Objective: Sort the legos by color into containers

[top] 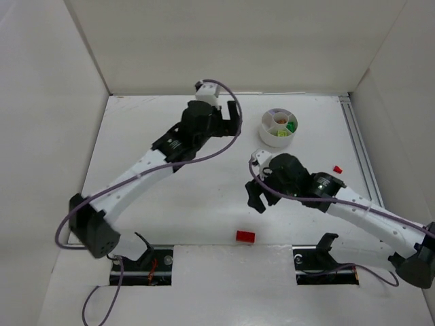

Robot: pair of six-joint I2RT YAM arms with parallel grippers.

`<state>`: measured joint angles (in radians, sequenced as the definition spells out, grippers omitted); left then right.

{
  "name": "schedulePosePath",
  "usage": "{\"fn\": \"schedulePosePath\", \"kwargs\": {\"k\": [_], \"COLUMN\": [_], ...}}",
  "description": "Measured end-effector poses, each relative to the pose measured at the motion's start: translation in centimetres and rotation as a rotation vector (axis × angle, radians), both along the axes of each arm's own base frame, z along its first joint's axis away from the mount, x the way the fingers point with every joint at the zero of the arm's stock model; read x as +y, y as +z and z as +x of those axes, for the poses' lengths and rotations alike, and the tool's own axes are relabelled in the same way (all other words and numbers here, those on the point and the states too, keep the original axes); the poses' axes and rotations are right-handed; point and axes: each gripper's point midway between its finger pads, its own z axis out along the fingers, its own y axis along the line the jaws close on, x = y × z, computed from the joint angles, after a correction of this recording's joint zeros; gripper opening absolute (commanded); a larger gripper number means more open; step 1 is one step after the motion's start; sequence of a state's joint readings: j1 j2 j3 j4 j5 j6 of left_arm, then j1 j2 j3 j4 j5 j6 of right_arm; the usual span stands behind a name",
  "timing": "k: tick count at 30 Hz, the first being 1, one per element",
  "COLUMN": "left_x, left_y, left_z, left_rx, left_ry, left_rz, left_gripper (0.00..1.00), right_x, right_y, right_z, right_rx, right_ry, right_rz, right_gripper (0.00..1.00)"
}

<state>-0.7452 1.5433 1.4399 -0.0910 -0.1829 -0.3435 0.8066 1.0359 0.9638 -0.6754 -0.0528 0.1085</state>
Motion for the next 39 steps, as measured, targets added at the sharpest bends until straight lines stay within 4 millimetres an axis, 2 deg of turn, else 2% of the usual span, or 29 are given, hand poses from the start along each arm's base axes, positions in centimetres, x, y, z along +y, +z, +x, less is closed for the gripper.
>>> {"fn": "schedulePosePath", "kwargs": {"k": [2, 5, 6, 10, 12, 14, 17, 22, 28, 32, 34, 35, 37, 39], "left_x": [3.0, 6.9, 7.8, 10.4, 11.3, 12.0, 12.7, 13.1, 13.3, 13.6, 13.7, 13.7, 13.7, 13.7], "left_y": [2.1, 2.3, 1.8, -2.6, -4.5, -5.5, -5.2, -4.6, -5.4, -5.6, -5.7, -5.7, -5.8, -5.8], "left_z": [-2.8, -6.6, -7.6, -10.6, -11.8, -12.8, -13.9, -14.6, -14.9, -14.9, -14.9, -14.9, -14.9, -14.9], "left_rx": [-0.029, -0.028, -0.018, 0.083, 0.133, 0.163, 0.17, 0.169, 0.198, 0.204, 0.206, 0.206, 0.208, 0.209], "left_ry": [0.033, 0.077, 0.087, 0.127, 0.141, 0.15, 0.155, 0.162, 0.173, 0.183, 0.186, 0.188, 0.19, 0.19], "left_rz": [-0.062, -0.134, -0.149, -0.142, -0.13, -0.131, -0.165, -0.209, -0.194, -0.185, -0.181, -0.18, -0.18, -0.179], "left_gripper": [1.0, 1.0, 1.0, 1.0, 1.0, 1.0, 1.0, 1.0, 1.0, 1.0, 1.0, 1.0, 1.0, 1.0], "right_x": [1.4, 2.7, 3.1, 4.1, 4.2, 4.2, 3.9, 4.0, 4.1, 4.7, 4.8, 4.7, 4.6, 4.6], "right_y": [-1.8, -4.3, -5.2, -8.2, -9.6, -11.0, -12.4, -13.3, -15.7, -15.9, -16.0, -16.0, -15.9, -15.6], "right_z": [-2.6, -6.8, -8.3, -12.3, -13.3, -13.9, -13.8, -12.4, -11.2, -10.9, -10.9, -10.6, -10.2, -9.9], "right_rx": [0.052, 0.132, 0.159, 0.239, 0.258, 0.27, 0.264, 0.209, 0.163, 0.152, 0.146, 0.133, 0.113, 0.094], "right_ry": [0.071, 0.159, 0.187, 0.236, 0.229, 0.21, 0.166, 0.101, 0.089, 0.093, 0.094, 0.088, 0.077, 0.068], "right_rz": [-0.021, -0.053, -0.072, -0.156, -0.209, -0.261, -0.32, -0.343, -0.431, -0.444, -0.447, -0.452, -0.458, -0.454], "right_gripper": [0.86, 0.86, 0.86, 0.87, 0.87, 0.87, 0.87, 0.87, 0.82, 0.65, 0.49, 0.37, 0.3, 0.27]}}
